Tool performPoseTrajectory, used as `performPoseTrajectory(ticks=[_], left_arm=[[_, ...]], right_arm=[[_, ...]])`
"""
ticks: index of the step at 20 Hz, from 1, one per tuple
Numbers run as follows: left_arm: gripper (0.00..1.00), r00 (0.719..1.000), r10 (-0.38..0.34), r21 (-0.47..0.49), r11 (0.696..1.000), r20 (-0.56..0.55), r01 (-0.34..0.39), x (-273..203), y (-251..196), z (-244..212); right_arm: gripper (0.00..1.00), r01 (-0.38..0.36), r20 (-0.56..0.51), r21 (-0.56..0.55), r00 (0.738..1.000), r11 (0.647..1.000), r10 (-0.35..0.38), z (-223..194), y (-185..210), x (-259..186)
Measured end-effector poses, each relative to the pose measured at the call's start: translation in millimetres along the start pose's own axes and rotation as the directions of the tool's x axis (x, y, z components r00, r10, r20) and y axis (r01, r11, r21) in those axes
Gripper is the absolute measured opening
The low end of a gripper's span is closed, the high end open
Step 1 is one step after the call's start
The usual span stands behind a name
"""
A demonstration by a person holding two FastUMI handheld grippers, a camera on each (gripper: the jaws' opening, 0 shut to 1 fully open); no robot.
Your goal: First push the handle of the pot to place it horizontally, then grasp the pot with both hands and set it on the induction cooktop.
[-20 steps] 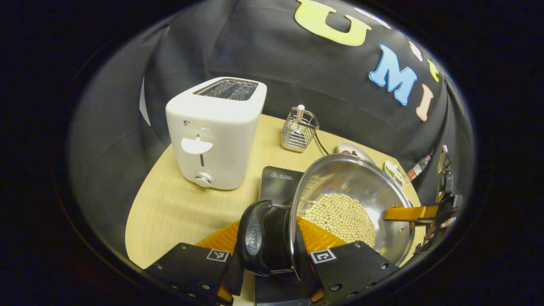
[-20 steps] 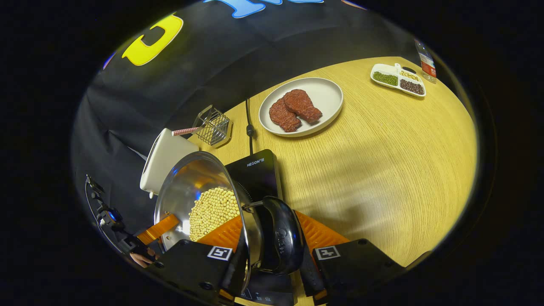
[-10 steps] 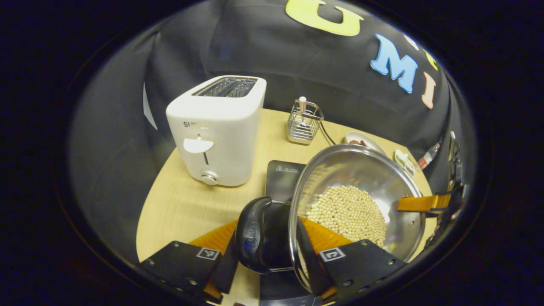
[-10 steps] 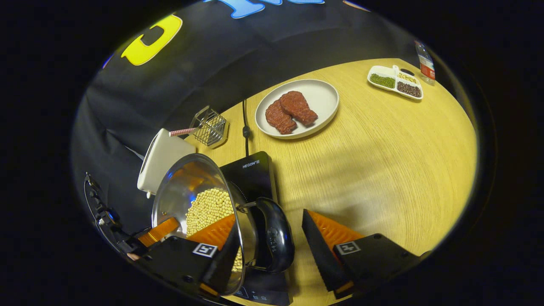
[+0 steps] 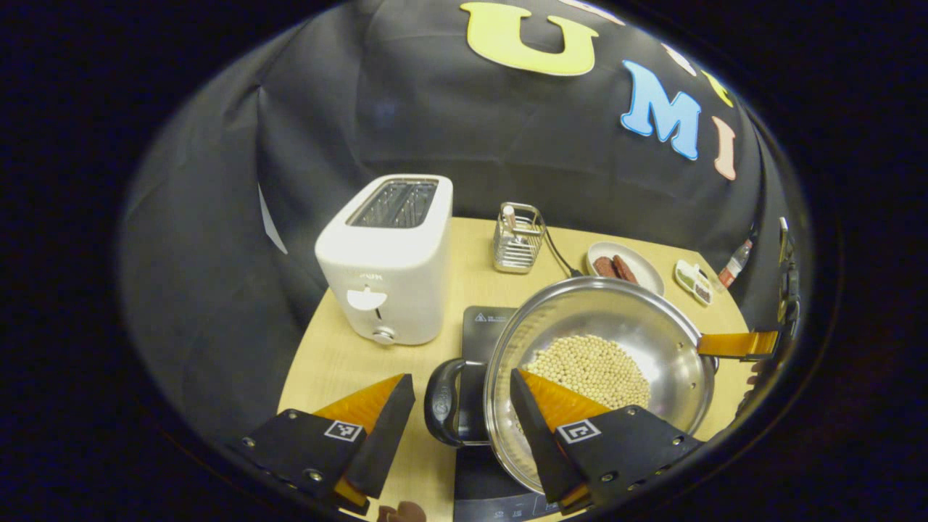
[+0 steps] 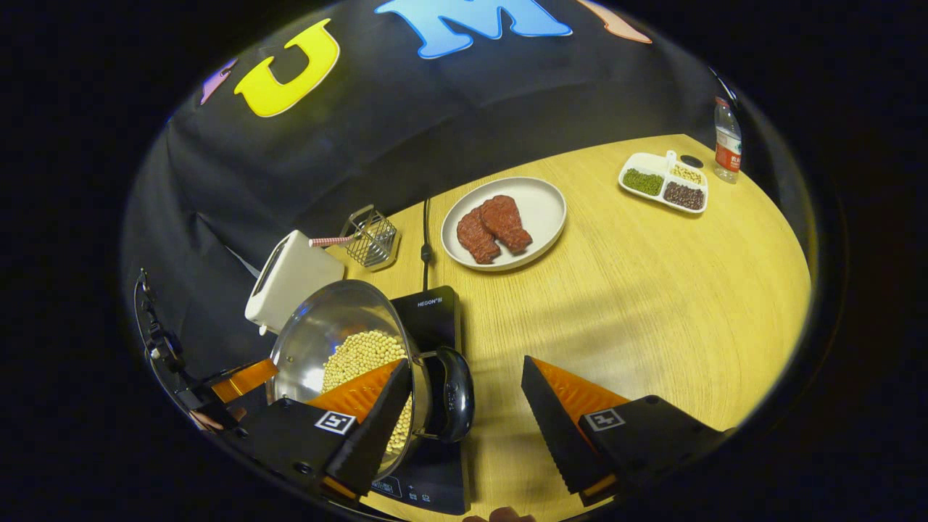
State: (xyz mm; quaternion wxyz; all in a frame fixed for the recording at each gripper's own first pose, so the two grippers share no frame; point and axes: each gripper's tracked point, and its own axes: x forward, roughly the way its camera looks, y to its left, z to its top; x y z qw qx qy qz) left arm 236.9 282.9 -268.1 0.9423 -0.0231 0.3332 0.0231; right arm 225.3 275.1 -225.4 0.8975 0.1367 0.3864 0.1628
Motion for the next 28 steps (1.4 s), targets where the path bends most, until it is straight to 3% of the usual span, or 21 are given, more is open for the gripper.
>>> performPoseTrajectory(ticks=[6,11,13,14,18,21,22,23,25,26,28], left_arm=[[0.78,0.98,0.018,0.028,0.999,0.2,-0.024,-58.6,-26.0,57.8],[0.81,0.904,-0.012,0.004,1.0,0.427,0.011,-129.1,-86.5,110.7],[0.77,0.88,-0.004,-0.012,1.0,0.476,0.011,-146.2,-102.5,114.0],[0.81,0.869,-0.015,-0.009,1.0,0.494,0.022,-154.4,-114.0,117.4],[0.77,0.85,-0.053,0.014,0.998,0.524,0.054,-181.2,-158.1,116.2],[0.84,0.823,-0.056,0.006,0.998,0.566,0.064,-211.1,-191.5,116.6],[0.84,0.815,-0.064,0.001,0.997,0.576,0.078,-221.3,-206.0,114.6],[0.77,0.809,-0.067,-0.006,0.996,0.584,0.087,-232.2,-219.3,111.9],[0.81,0.795,-0.03,-0.037,0.997,0.605,0.066,-251.2,-238.0,105.3],[0.77,0.79,-0.021,-0.038,0.998,0.612,0.056,-259.5,-250.8,99.9],[0.81,0.796,0.011,-0.04,0.999,0.605,0.017,-277.0,-272.7,75.5]], right_arm=[[0.98,0.022,0.18,-0.016,0.984,1.0,-0.019,45.7,-25.9,-60.1],[0.98,0.096,0.374,-0.059,0.925,0.994,-0.067,84.5,-58.9,-137.7],[0.98,0.134,0.441,-0.066,0.893,0.989,-0.092,94.0,-74.7,-170.6],[0.98,0.155,0.47,-0.068,0.876,0.986,-0.105,98.0,-82.4,-184.8],[0.98,0.226,0.581,-0.082,0.802,0.971,-0.137,110.2,-106.6,-241.2],[0.97,0.243,0.636,-0.081,0.759,0.967,-0.138,106.3,-125.2,-286.5],[0.97,0.242,0.65,-0.078,0.748,0.967,-0.135,106.1,-131.4,-299.5],[0.97,0.242,0.665,-0.081,0.736,0.967,-0.128,108.4,-134.8,-306.2],[0.97,0.244,0.686,-0.1,0.719,0.965,-0.111,104.8,-150.8,-327.1],[0.97,0.245,0.69,-0.113,0.717,0.963,-0.101,101.2,-158.0,-336.7],[0.97,0.24,0.685,-0.14,0.724,0.961,-0.081,90.2,-172.2,-355.0]])
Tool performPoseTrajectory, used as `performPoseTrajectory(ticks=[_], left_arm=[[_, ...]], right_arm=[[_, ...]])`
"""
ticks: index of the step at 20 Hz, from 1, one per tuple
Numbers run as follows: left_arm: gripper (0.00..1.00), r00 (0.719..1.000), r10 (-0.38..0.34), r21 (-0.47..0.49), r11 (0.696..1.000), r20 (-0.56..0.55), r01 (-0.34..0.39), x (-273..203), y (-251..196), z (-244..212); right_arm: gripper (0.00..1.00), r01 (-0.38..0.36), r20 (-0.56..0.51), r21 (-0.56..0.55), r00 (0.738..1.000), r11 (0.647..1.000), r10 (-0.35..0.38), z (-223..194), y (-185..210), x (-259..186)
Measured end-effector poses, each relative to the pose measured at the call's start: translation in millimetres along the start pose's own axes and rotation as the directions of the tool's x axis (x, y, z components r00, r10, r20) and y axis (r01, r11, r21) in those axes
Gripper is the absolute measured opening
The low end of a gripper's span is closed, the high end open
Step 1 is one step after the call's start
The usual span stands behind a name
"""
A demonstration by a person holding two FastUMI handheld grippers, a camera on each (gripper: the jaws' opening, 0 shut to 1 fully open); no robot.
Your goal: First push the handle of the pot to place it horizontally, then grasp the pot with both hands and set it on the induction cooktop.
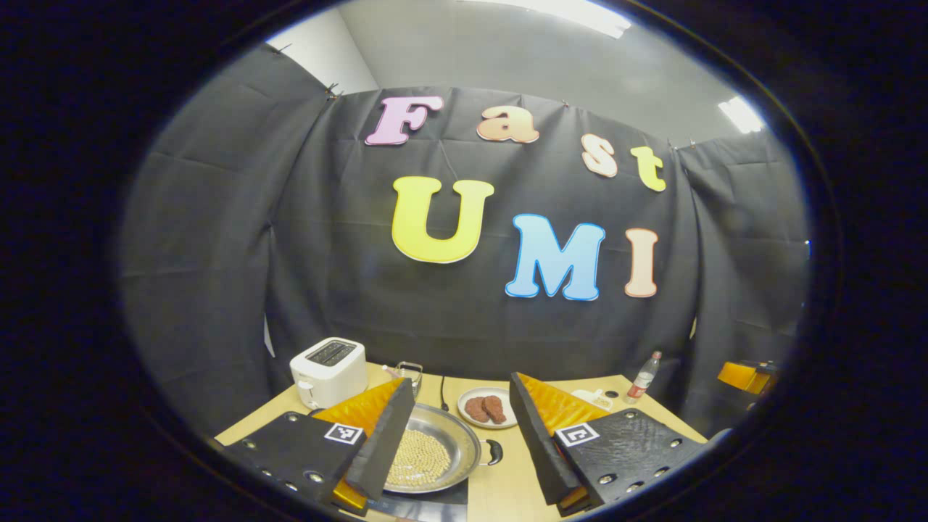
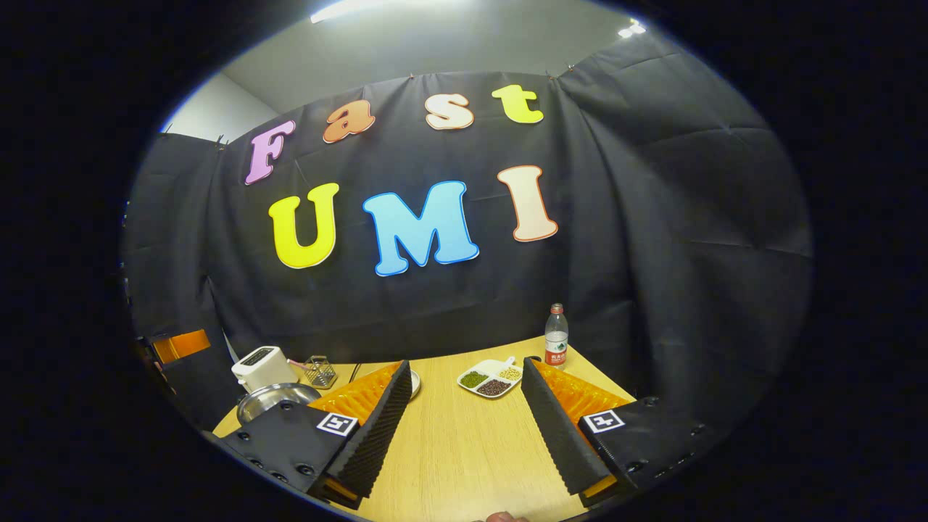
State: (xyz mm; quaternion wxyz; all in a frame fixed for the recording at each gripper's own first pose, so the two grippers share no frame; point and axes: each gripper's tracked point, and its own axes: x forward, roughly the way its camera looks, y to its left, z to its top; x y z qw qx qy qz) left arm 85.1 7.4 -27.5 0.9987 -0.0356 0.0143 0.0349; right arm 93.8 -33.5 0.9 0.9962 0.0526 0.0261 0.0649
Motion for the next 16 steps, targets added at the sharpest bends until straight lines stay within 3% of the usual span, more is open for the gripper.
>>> performPoseTrajectory(ticks=[1,4,6,9,12,16], left_arm=[[0.77,1.0,0.008,0.002,1.0,0.006,-0.008,-10.0,-13.6,1.4],[0.81,0.999,0.029,-0.006,1.0,0.039,-0.029,-42.4,-49.2,8.1],[0.77,0.996,0.048,-0.003,0.999,0.081,-0.048,-62.5,-64.7,19.3],[0.77,0.99,0.065,-0.031,0.998,0.122,-0.062,-94.4,-89.3,32.5],[0.81,0.984,0.092,-0.057,0.995,0.15,-0.084,-124.9,-96.8,42.4],[0.77,0.977,0.097,-0.008,0.995,0.19,-0.097,-155.7,-104.4,51.2]], right_arm=[[0.97,-0.005,0.014,-0.009,1.0,1.0,0.006,4.0,-9.3,-8.4],[0.97,-0.02,0.057,-0.038,0.998,0.999,0.023,15.2,-34.5,-32.0],[0.97,-0.041,0.086,-0.061,0.995,0.997,0.046,22.7,-41.5,-48.3],[0.97,-0.015,0.124,-0.104,0.992,0.994,0.028,33.8,-66.9,-69.4],[0.97,-0.021,0.097,-0.112,0.995,0.994,0.032,32.6,-80.5,-88.2],[0.97,0.007,0.085,-0.094,0.996,0.996,0.001,28.8,-93.6,-100.8]])
